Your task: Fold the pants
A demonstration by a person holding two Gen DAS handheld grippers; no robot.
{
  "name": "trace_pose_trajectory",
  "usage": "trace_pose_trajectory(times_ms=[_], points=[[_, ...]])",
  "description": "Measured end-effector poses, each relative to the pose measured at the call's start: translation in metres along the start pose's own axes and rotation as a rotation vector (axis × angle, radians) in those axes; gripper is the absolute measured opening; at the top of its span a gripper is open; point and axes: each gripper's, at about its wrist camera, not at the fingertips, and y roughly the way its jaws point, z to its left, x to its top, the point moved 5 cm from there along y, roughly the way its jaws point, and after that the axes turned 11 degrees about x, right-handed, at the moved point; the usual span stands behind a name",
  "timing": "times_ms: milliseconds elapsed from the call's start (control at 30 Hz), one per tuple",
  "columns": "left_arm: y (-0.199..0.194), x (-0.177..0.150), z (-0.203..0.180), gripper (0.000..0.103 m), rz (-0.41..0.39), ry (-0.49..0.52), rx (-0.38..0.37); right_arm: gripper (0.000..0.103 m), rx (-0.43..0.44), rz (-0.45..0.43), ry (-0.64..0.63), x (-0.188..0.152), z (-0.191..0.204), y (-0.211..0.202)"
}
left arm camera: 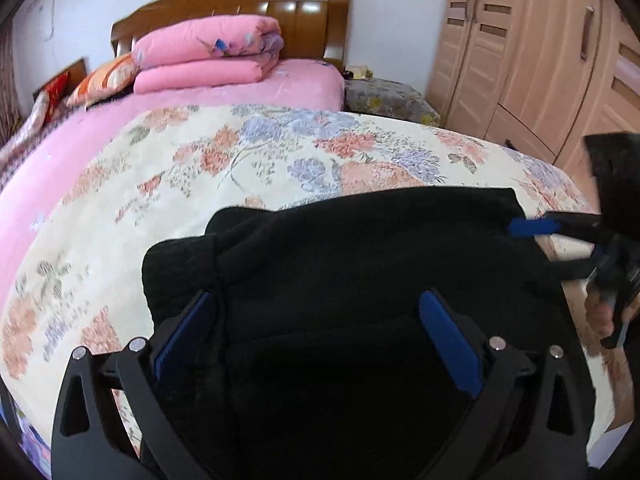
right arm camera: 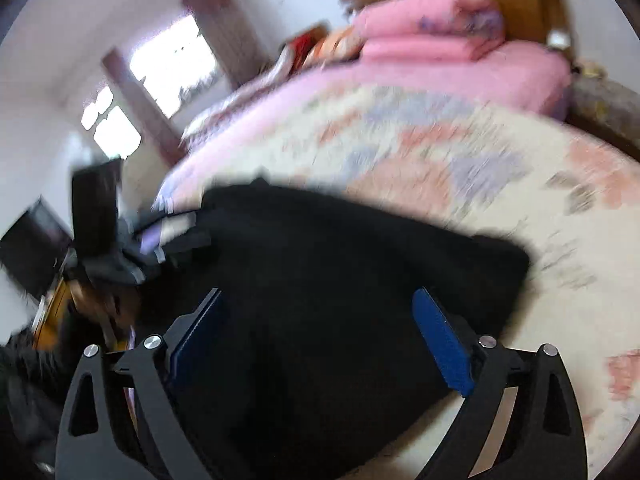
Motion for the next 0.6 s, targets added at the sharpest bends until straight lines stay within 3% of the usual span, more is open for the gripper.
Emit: trace_pose_trajectory(times_ms=[67, 133, 200, 267, 333, 400, 500, 600], points=[[-0.002, -0.002, 0.001, 0.101, -0.008, -0.013, -0.008, 0.095, 0.059, -0.055, -0.005, 0.012, 0.007, -0.011], [-0.001, -0.003, 0.001, 0.101, -0.013, -0.026, -0.012, 0.099, 0.132, -0.045, -0.006, 0.02, 0.012, -0.005], [0.0, -0.002, -0.001, 0.101, -0.012, -0.031, -0.012, 0.099, 0.109, 0.027, -0.021, 0.02, 0.004, 0.016], [0.0, -0.002, 0.0, 0.101, -0.012, -0.034, -0.013, 0.094, 0.019, 0.092, 0.0, 0.017, -0.026, 0.036], [0.0, -0.002, 0.0, 0.101, -0.01, -0.037, -0.012, 0.092, 0.08, 0.024, 0.055, 0.025, -0.036, 0.029], [0.001, -0.002, 0.001, 0.101, -0.006, -0.039, -0.011, 0.094, 0.077, -0.045, 0.073, 0.035, -0.029, 0.018], [0.001, -0.002, 0.0, 0.101, -0.005, -0.035, -0.003, 0.098, 0.135, -0.001, 0.002, 0.034, -0.007, 0.022], [0.001, -0.001, 0.001, 0.101, 0.0, -0.045, -0.013, 0.097, 0.064, 0.077, -0.013, 0.027, -0.025, 0.039]])
